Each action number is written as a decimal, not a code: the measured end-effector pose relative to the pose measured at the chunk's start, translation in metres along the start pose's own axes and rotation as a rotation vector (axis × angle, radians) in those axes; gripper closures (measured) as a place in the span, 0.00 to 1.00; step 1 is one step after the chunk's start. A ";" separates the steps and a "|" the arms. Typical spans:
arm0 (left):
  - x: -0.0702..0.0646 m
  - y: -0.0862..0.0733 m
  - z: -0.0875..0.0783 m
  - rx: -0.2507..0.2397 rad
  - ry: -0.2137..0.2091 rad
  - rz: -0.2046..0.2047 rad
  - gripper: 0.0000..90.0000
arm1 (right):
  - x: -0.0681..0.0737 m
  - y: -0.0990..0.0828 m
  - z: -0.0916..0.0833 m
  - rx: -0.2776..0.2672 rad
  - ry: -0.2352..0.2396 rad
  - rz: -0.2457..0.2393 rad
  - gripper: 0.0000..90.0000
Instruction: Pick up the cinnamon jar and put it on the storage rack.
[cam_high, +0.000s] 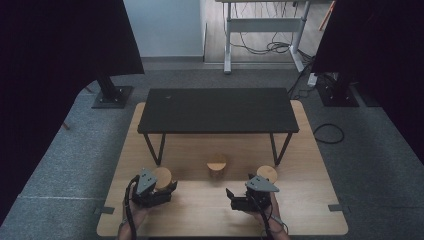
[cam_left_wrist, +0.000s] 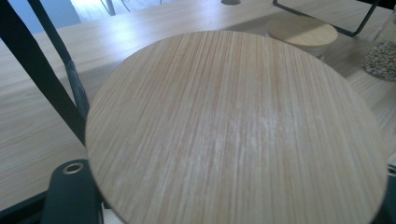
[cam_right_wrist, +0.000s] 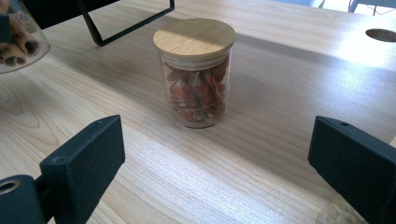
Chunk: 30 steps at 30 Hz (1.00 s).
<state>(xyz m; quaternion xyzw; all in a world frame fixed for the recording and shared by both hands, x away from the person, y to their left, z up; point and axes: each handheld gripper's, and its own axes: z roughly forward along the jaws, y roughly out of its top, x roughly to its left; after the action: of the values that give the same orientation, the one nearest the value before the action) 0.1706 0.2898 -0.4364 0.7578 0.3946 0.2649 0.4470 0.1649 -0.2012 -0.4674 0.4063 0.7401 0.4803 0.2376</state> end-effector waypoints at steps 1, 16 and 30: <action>0.000 0.001 -0.001 -0.001 -0.001 -0.001 0.28 | 0.000 0.000 0.000 -0.001 0.000 0.000 0.04; 0.004 0.009 -0.007 -0.006 -0.004 0.007 0.28 | 0.000 0.001 -0.001 0.000 0.002 -0.011 0.04; 0.008 0.016 -0.012 -0.008 -0.010 0.016 0.28 | -0.001 0.002 0.000 0.005 0.001 -0.016 0.04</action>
<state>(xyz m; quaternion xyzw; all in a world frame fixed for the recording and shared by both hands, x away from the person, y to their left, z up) 0.1721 0.2974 -0.4165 0.7604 0.3855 0.2662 0.4498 0.1658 -0.2014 -0.4660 0.4007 0.7447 0.4768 0.2398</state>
